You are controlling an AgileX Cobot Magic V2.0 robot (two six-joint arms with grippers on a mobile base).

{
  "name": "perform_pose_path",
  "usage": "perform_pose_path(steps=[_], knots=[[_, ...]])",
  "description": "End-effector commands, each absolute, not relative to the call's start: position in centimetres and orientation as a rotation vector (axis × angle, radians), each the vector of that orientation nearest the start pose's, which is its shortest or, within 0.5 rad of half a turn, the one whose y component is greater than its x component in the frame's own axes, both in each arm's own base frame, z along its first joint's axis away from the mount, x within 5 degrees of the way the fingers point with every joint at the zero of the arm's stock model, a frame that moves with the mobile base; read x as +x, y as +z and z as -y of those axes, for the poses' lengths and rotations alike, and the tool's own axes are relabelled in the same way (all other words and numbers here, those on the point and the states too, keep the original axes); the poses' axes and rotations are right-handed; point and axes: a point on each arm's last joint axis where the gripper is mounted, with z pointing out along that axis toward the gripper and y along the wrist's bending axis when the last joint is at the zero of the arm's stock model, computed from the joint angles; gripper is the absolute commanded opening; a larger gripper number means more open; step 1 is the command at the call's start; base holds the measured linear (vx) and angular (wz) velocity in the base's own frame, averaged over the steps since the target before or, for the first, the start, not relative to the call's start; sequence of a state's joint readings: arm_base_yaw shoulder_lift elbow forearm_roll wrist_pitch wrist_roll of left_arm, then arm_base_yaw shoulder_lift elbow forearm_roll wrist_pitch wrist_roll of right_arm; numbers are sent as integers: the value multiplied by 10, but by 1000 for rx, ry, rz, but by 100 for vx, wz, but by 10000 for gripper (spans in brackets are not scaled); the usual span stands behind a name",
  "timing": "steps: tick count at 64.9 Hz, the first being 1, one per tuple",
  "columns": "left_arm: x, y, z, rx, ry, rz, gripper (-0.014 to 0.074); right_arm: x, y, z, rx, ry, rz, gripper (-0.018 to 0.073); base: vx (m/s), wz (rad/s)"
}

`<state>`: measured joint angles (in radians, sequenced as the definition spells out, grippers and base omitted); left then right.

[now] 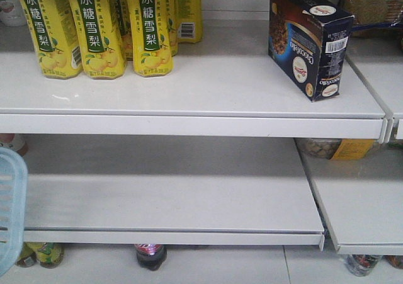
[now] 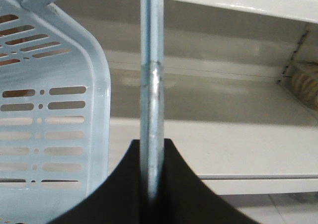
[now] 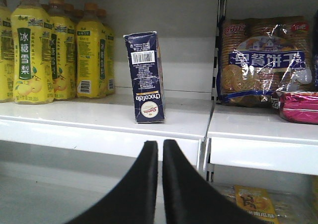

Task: Left arm holds basket, right arm returns cookies

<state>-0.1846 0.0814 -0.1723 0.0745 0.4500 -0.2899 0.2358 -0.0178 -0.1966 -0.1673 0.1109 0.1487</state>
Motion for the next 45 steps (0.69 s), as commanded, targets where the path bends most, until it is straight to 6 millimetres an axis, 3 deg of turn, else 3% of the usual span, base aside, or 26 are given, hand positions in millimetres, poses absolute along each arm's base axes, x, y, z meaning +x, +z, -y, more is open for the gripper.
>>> perform_pose_path(steps=[1,12,27,45], knots=[[50,245,4,-54,-202,-1707,-3,36,283,-8,-170,160,-1282,-6,0,0],[52,240,1,-128,-174,-1694,-3,36,283,-8,-170,160,-1282,-6,0,0],[62,203,2,-170,-224,-1598,-3,36,283,-8,-170,160,-1282,-6,0,0],[54,201,2,-72,-126,-1593,-3,36,283,-8,-170,160,-1284,-6,0,0]])
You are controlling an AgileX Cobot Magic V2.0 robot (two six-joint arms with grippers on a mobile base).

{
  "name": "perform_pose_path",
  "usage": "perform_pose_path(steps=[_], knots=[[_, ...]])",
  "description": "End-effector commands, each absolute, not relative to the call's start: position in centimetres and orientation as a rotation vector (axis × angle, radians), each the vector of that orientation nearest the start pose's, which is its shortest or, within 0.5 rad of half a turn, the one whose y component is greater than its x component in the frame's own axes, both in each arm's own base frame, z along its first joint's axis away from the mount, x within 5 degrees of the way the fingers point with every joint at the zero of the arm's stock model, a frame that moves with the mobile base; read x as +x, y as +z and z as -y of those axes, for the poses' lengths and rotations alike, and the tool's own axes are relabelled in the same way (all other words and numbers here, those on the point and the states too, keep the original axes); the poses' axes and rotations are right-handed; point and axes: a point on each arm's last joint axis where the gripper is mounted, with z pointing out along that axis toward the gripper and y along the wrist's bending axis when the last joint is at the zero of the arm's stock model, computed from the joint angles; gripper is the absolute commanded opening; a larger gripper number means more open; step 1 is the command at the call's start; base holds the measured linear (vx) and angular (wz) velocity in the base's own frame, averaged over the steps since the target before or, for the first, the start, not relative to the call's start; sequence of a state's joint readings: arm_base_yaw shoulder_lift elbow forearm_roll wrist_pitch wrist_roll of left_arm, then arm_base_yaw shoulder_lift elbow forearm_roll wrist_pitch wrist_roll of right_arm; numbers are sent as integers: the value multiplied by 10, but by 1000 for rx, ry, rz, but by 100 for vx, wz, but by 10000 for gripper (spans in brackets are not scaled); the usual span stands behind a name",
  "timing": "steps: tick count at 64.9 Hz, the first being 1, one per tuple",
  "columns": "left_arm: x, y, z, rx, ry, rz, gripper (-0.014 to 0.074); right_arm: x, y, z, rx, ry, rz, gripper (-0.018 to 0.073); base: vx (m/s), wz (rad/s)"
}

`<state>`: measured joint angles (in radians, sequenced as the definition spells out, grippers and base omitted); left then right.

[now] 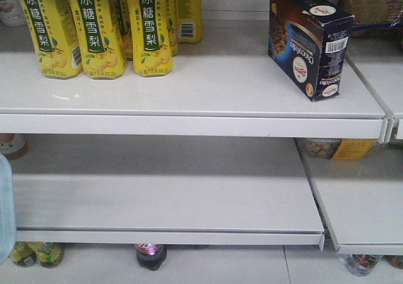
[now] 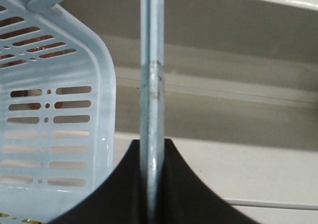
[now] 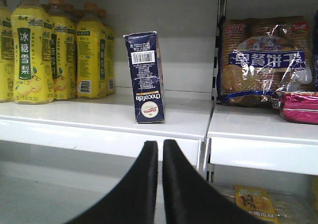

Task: Left arm holds basket, right arm returns cookies

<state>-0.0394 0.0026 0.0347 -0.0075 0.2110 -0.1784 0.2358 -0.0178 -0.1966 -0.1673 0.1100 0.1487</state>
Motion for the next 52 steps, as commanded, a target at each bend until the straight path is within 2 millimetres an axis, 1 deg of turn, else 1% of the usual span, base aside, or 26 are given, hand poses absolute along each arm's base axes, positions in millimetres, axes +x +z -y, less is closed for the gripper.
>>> perform_pose_path(steps=[1,11,52], knots=[[54,200,2,-70,-122,-1600,-3,36,283,-8,-170,160,-1284,-6,0,0],[54,195,1,-61,-85,-1659,-3,36,283,-8,-170,160,-1284,-6,0,0],[54,195,1,-69,-90,-1659,-3,36,283,-8,-170,160,-1284,-6,0,0]])
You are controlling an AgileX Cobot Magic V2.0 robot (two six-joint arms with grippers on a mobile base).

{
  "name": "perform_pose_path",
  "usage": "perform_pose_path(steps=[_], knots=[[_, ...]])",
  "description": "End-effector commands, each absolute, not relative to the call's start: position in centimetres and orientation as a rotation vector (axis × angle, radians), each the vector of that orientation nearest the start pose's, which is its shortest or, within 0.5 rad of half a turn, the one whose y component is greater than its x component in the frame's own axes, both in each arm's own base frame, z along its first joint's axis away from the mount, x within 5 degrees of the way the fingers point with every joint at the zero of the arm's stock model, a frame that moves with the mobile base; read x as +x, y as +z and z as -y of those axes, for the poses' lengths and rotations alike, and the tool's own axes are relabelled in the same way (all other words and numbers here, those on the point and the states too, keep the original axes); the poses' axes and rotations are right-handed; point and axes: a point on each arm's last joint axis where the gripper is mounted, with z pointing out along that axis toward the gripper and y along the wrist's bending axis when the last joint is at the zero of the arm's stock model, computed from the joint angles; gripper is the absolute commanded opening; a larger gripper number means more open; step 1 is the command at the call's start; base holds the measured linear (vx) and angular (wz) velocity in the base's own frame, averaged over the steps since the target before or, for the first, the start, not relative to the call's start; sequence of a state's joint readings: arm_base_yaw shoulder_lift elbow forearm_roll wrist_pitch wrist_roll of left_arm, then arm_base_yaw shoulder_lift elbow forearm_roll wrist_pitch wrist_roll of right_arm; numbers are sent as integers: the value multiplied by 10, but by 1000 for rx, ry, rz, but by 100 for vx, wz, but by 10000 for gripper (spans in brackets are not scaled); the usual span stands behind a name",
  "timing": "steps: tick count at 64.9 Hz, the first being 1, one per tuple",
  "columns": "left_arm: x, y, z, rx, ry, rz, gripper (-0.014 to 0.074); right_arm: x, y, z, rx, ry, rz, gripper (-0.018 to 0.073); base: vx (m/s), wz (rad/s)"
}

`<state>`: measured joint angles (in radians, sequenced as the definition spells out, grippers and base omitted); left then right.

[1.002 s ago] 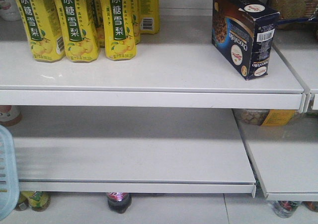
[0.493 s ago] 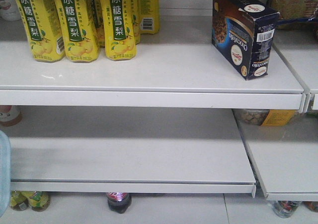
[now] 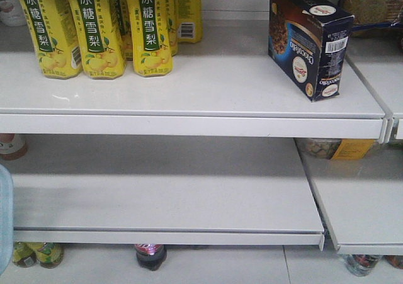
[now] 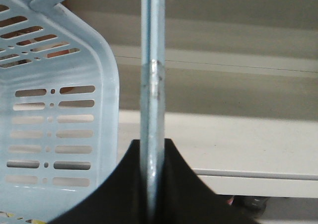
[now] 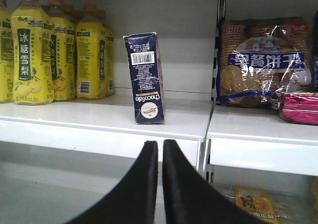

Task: Left arm holds basket, right arm returns cookies

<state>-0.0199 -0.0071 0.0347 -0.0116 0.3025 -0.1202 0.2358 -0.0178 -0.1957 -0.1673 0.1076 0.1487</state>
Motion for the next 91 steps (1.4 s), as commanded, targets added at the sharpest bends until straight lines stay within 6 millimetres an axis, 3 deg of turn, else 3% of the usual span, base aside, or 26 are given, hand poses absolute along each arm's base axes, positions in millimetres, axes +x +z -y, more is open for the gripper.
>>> perform_pose_path(steps=[1,34,43,53,66,77,91], knots=[[54,195,1,-69,-90,-1659,-3,36,283,-8,-170,160,-1284,-6,0,0],[54,195,1,-69,-90,-1659,-3,36,283,-8,-172,156,-1283,-6,0,0],[54,195,1,-69,-90,-1659,-3,36,283,-8,-263,29,-1265,-6,0,0],[54,195,1,-68,-90,-1659,-3,36,283,-7,-254,38,-1274,-6,0,0],[54,195,1,-68,-90,-1659,-3,37,281,-4,-246,-91,-1297,-6,0,0],[54,195,1,-68,-90,-1659,-3,45,259,-1,-147,-144,-1351,-6,0,0],[54,195,1,-68,-90,-1659,-3,54,221,1,-20,-67,-1313,-6,0,0]])
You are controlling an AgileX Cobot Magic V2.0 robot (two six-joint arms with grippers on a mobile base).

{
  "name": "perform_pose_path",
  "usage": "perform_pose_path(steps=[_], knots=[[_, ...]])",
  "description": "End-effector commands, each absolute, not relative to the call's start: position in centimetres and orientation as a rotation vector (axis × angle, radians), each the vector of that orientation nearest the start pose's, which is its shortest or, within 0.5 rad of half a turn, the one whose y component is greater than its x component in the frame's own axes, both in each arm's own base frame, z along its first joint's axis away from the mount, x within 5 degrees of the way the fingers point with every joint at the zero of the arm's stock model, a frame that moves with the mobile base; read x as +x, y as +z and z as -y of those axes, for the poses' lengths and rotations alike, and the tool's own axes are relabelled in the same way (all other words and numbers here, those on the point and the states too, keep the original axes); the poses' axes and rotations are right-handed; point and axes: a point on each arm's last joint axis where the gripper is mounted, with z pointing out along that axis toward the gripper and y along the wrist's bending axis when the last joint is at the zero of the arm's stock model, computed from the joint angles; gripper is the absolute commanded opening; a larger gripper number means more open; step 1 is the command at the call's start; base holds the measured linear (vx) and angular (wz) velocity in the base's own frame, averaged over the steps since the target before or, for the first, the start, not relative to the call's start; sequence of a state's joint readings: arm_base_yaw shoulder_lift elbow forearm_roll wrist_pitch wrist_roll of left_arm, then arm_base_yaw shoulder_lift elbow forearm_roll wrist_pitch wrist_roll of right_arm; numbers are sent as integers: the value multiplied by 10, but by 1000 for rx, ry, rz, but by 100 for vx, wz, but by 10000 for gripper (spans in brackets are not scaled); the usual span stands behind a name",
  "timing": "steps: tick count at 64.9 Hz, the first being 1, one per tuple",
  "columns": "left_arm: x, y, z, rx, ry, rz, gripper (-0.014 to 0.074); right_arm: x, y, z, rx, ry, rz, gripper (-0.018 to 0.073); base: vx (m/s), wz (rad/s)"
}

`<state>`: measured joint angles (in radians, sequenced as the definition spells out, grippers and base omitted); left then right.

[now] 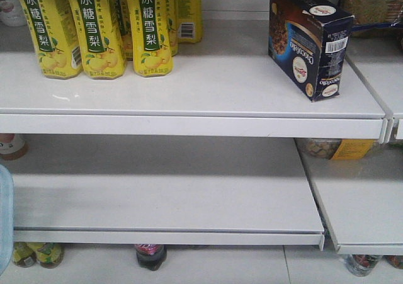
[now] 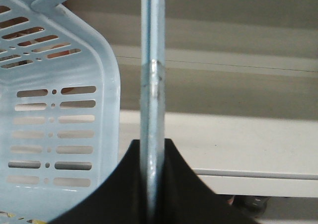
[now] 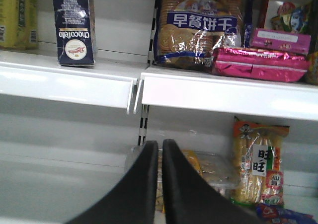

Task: Left arm holds basket, right arm returns cookies

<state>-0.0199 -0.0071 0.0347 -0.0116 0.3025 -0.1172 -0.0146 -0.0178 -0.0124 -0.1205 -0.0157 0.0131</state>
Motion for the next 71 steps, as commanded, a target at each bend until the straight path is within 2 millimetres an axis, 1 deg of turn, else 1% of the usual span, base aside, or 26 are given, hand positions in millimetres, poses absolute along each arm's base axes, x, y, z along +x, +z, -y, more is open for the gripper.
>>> perform_pose_path(steps=[1,2,5,17,39,71], knots=[[54,195,1,-68,-90,-1659,-3,54,218,1,-14,-62,-1309,-6,0,0],[54,195,1,-68,-90,-1659,-3,53,217,1,-3,-57,-1298,-6,0,0],[54,195,1,-68,-90,-1659,-3,54,214,2,13,-56,-1336,-6,0,0],[54,195,1,-68,-90,-1660,-3,55,207,3,-23,-106,-1417,-6,0,0],[54,195,1,-68,-90,-1660,-3,56,194,3,-9,-91,-1563,-6,0,0],[54,195,1,-68,-90,-1660,-3,56,193,3,-5,-86,-1572,-6,0,0]])
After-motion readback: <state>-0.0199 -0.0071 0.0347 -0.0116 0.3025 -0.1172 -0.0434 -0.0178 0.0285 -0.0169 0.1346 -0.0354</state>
